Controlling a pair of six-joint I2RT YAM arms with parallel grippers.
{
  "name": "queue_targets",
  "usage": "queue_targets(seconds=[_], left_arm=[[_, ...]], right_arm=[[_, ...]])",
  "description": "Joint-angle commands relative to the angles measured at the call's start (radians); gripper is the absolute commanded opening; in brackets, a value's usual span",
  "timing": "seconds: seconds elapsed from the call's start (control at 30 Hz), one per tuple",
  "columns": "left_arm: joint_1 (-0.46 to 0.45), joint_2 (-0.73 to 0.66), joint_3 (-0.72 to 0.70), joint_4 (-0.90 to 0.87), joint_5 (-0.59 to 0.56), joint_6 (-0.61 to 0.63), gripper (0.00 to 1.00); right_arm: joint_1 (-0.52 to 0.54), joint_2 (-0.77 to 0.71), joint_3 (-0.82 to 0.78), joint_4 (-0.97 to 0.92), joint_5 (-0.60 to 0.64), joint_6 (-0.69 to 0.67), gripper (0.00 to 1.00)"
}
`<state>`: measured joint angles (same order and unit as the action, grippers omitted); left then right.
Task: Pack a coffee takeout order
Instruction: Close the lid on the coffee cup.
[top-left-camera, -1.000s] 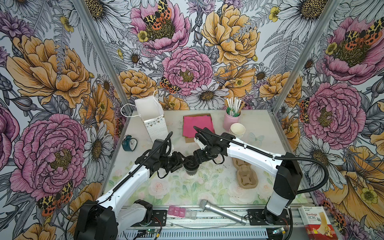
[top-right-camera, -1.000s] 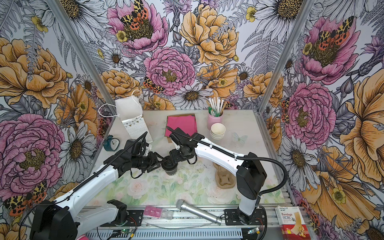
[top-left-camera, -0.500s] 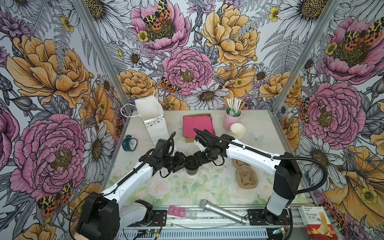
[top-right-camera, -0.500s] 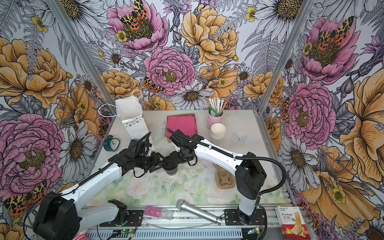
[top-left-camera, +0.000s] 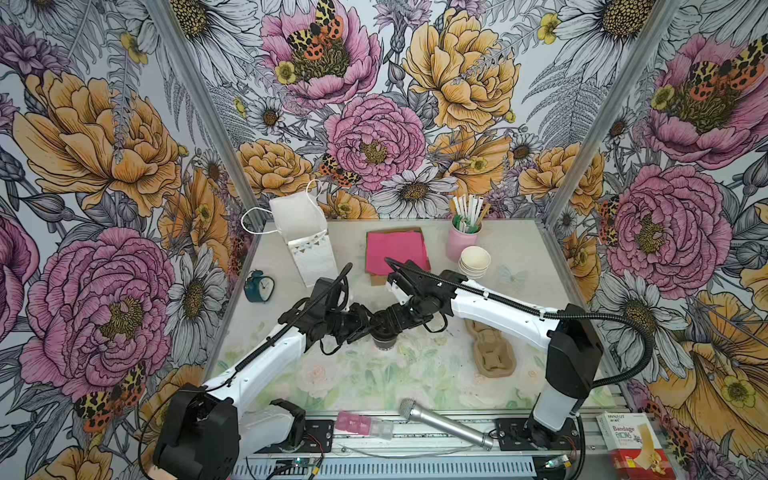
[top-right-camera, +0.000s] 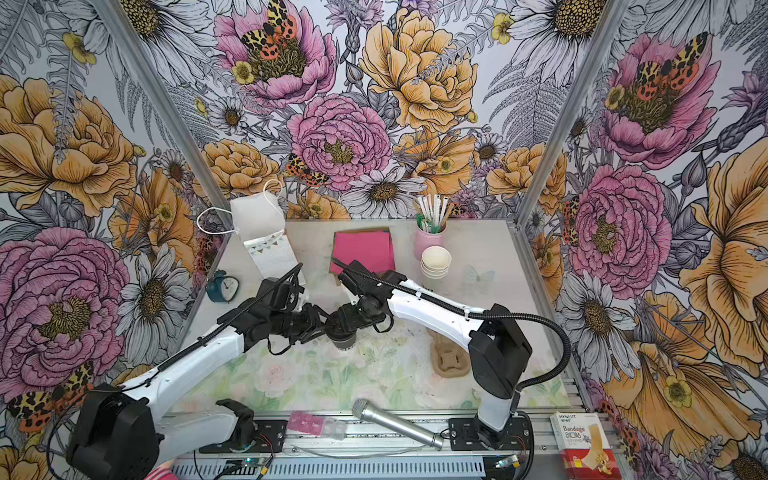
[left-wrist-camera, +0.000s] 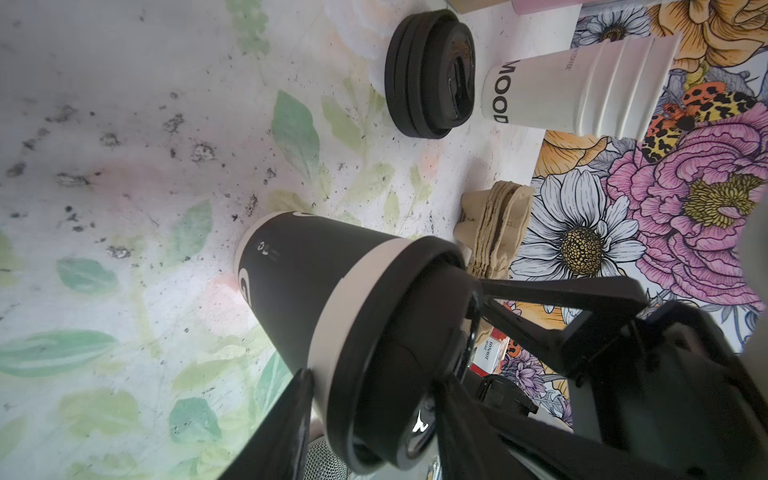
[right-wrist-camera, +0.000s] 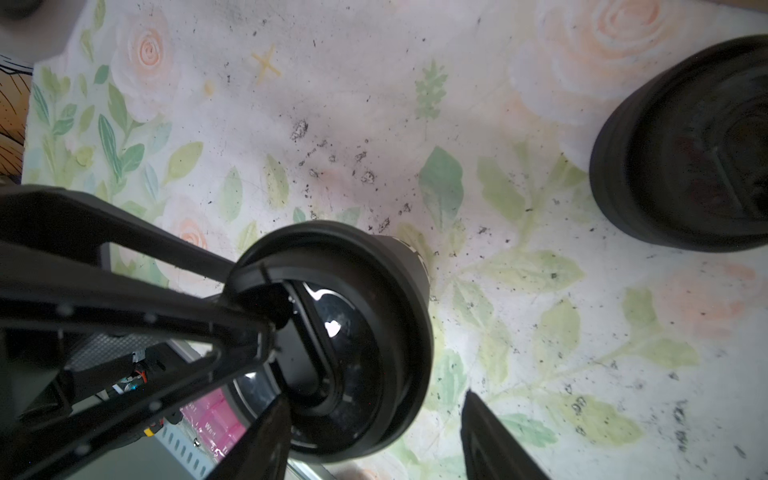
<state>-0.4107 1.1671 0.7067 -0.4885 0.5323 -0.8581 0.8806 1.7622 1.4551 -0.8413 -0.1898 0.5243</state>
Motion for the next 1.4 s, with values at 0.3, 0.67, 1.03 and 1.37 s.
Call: queue_targets(seconds=[0.3, 0.67, 1.03, 1.37], left_arm=[[-0.033, 0.027, -0.035, 0.014, -0.030, 0.000, 0.38], [-0.049, 0.039, -0.055, 0.024, -0.038, -0.010, 0.32], [-0.083, 0.056, -0.080, 0.025, -0.052, -0.024, 0.30], [-0.092, 0.025, -0.094, 0.013, -0.061, -0.045, 0.32]], right_arm=[[0.009, 0.020, -0.079, 0.006, 0.000, 0.026, 0.66], [0.003, -0.005, -0.150, 0.026, 0.001, 0.051, 0.66], [-0.012, -0.030, -0.234, 0.054, -0.001, 0.077, 0.66], [-0.031, -0.038, -0.274, 0.069, -0.004, 0.073, 0.65]])
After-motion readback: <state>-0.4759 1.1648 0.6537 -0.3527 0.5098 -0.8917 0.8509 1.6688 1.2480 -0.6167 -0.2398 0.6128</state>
